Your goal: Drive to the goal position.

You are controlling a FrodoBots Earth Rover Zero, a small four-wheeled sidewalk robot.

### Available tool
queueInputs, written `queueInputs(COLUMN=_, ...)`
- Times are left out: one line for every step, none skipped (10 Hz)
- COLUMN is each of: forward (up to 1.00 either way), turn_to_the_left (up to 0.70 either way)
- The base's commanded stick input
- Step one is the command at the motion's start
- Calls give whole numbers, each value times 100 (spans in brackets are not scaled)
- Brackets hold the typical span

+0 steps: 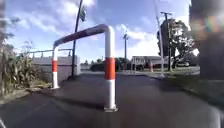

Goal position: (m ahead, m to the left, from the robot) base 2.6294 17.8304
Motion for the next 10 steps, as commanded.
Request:
queueInputs(forward=0, turn_to_the_left=0)
queueInputs(forward=0, turn_to_the_left=0)
queueInputs(forward=0, turn_to_the_left=0)
queueInputs(forward=0, turn_to_the_left=0)
queueInputs(forward=0, turn_to_the_left=0)
queueInputs(forward=0, turn_to_the_left=0)
queueInputs(forward=0, turn_to_the_left=0)
queueInputs(forward=0, turn_to_the_left=0)
queueInputs(forward=52, turn_to_the_left=-19)
queueInputs(forward=100, turn_to_the_left=-40)
